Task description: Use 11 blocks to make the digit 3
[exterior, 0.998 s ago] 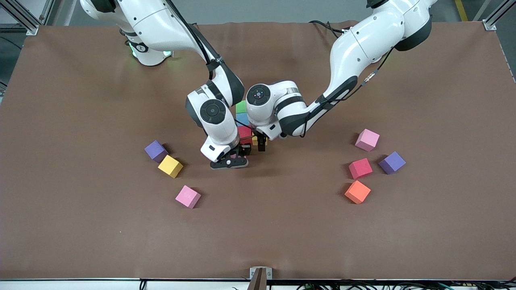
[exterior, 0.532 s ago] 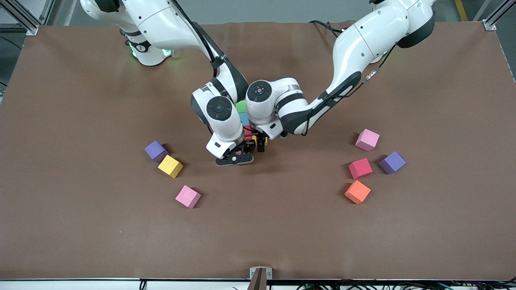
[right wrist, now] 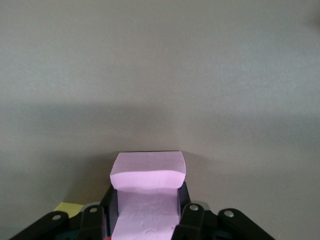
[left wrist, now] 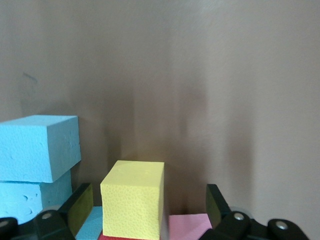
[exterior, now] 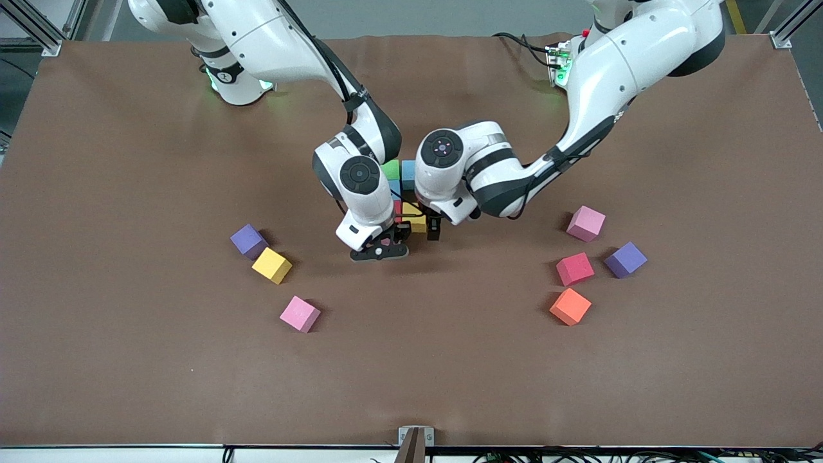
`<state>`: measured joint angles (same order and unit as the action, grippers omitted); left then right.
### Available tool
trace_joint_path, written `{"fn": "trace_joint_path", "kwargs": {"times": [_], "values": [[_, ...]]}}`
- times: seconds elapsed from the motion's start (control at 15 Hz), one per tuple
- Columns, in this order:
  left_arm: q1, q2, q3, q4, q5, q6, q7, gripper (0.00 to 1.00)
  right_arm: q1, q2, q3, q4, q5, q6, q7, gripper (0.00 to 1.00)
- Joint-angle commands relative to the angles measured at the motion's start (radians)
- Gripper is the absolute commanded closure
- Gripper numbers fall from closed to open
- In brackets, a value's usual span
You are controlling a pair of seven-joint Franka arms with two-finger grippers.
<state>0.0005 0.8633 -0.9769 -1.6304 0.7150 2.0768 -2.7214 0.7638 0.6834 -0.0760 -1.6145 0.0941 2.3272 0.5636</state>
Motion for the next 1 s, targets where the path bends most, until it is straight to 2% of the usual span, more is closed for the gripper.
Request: {"fn": "trace_joint_path", "kwargs": {"times": [0.0, 0.47, 0.67, 0.93], "values": [[0.091, -0.039, -0.054, -0.022, 0.027, -0.021, 0.035, 0.0, 0.022, 0.036, -0.004, 0.068, 0.004, -0.072, 0.051, 0.97], [0.225, -0.066, -0.048, 0.012, 0.04, -0.026, 0.414, 0.0, 0.023, 0.039, -0.004, 0.077, 0.006, -0.075, 0.075, 0.97], [0.26, -0.052, -0.039, 0.018, 0.116, -0.026, 0.547, 0.0, 0.023, 0.039, -0.004, 0.077, 0.003, -0.077, 0.076, 0.97], [0.243, -0.043, 0.075, 0.072, 0.119, -0.024, 0.727, 0.0, 0.022, 0.039, -0.004, 0.077, 0.001, -0.08, 0.075, 0.97]]}}
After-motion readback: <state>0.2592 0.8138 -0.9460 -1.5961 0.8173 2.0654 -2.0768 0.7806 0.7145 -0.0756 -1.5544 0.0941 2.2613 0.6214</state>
